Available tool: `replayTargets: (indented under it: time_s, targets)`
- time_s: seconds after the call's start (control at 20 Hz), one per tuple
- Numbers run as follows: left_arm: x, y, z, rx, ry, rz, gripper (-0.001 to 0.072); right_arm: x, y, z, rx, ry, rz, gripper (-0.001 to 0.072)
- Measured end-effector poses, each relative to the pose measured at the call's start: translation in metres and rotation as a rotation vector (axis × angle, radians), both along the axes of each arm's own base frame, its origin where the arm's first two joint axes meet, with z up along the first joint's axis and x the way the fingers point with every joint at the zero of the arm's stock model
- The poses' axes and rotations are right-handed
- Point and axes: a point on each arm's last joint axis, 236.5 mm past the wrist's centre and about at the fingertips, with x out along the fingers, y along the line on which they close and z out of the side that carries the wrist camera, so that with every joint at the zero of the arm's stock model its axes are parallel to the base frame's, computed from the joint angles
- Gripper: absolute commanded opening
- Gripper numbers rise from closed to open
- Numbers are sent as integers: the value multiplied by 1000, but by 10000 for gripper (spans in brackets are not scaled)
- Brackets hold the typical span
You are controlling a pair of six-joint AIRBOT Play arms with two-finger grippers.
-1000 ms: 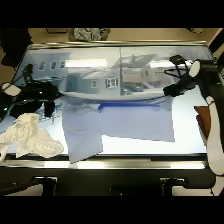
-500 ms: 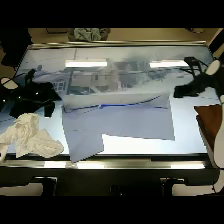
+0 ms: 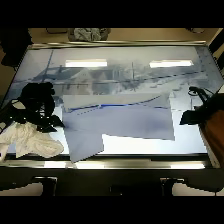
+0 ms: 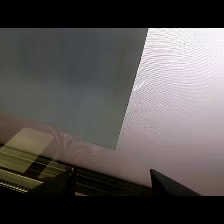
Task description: Fold the shirts.
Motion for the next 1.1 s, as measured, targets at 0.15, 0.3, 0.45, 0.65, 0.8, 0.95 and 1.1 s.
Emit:
replayTargets:
  time_s: [0.15,0.3,0.45,0.65,0.8,0.95,1.1]
  targets:
    - [-2,-12,-13,2,-6,-11,428,-11,3,-14,8,21,-4,682]
    - [0,-25,-22,-1,-13,-28,74,-26,10,-31,32,61,-2,683]
    - [2,-31,-26,6,-25,-44,32,-36,23,-49,73,79,-18,665]
    - [4,-33,-25,14,-40,-50,32,-35,40,-73,126,45,-70,666]
    - [9,-29,-19,43,-86,-57,33,-34,40,-81,117,27,-87,666]
    - [12,-31,-10,36,-116,-62,33,-35,40,-85,113,25,-100,588]
    - [13,-32,-5,33,-130,-65,32,-36,48,-90,147,35,-135,443]
